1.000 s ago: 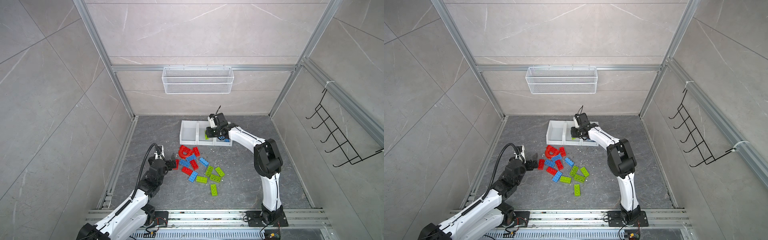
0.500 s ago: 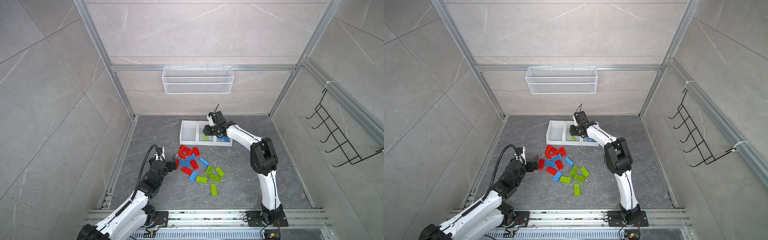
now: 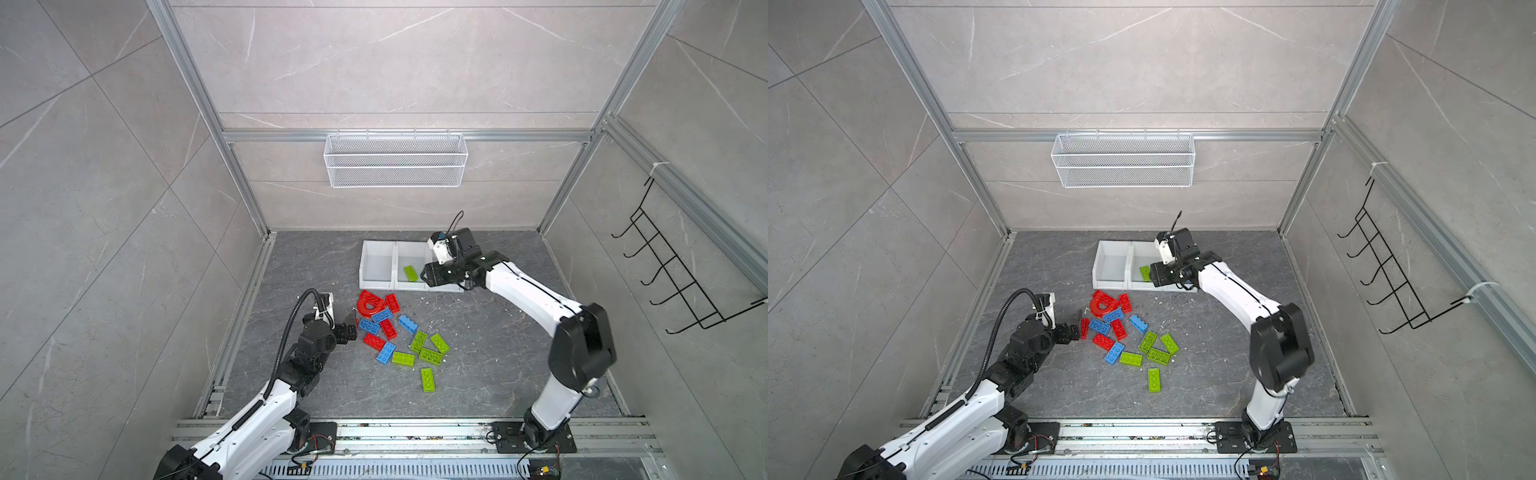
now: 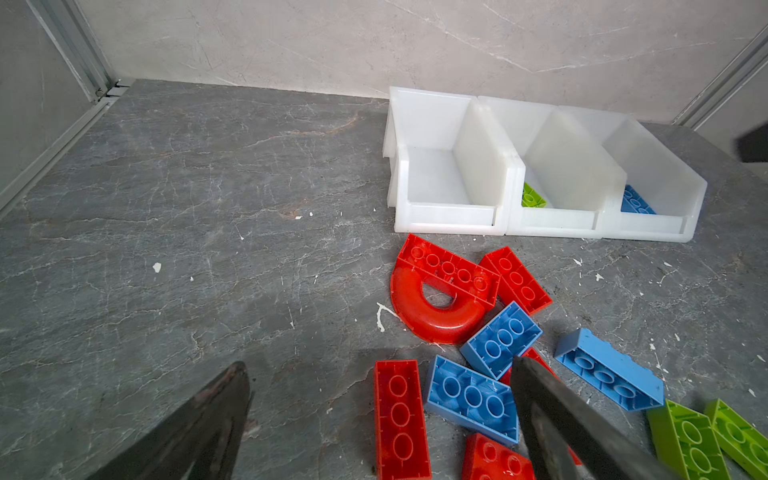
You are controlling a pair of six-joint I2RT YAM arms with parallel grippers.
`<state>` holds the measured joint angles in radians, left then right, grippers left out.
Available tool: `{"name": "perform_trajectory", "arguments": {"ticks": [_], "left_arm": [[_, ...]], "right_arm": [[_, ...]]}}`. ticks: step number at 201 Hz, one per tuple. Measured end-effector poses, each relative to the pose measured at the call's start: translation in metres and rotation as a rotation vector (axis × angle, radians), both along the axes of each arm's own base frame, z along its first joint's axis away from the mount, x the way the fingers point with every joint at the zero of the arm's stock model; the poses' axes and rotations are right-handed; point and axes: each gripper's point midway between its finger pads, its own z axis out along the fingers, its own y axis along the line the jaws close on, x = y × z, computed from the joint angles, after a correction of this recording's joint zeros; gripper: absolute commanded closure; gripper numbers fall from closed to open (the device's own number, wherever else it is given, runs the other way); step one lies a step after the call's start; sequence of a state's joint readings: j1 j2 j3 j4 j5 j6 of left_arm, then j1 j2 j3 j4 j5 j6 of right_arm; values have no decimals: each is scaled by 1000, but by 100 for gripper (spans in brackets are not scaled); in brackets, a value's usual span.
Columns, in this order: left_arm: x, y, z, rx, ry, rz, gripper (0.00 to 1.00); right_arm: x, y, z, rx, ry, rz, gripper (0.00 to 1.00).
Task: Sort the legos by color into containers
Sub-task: 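Return the right gripper to the green bricks and grasp another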
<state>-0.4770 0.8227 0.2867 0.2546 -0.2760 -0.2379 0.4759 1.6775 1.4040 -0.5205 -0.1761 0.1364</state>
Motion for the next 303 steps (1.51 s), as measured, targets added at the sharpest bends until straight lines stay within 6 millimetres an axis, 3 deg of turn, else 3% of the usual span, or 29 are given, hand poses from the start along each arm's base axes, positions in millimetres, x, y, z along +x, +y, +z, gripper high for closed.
{"name": "perform_trajectory", "arguments": {"ticks": [15, 28, 63, 100, 156, 188, 266, 303], "left_arm": [[0, 0, 0, 1, -1, 1, 0], [0, 1, 0, 6, -1, 2, 0], [0, 2, 1, 7, -5, 8, 0], [-1, 3, 14, -14, -46, 9, 0], [-1, 3, 11, -9, -37, 8, 0], [-1, 2, 5, 1, -18, 8, 0], [0, 2, -4, 16, 11, 8, 0], [0, 2, 1, 9, -4, 8, 0]], "right_arm": [[-29, -12, 10, -9, -15, 16, 39], [-53, -20, 5, -28, 4, 24, 39], [-102, -45, -53, -139, 173, -6, 39], [-130, -64, -93, -211, 286, -34, 42], [-145, -34, -123, -188, 335, 62, 42], [-143, -27, -140, -198, 360, 58, 42], [-136, -36, -162, -272, 380, -15, 42], [-122, -45, -160, -285, 365, -73, 40]]}}
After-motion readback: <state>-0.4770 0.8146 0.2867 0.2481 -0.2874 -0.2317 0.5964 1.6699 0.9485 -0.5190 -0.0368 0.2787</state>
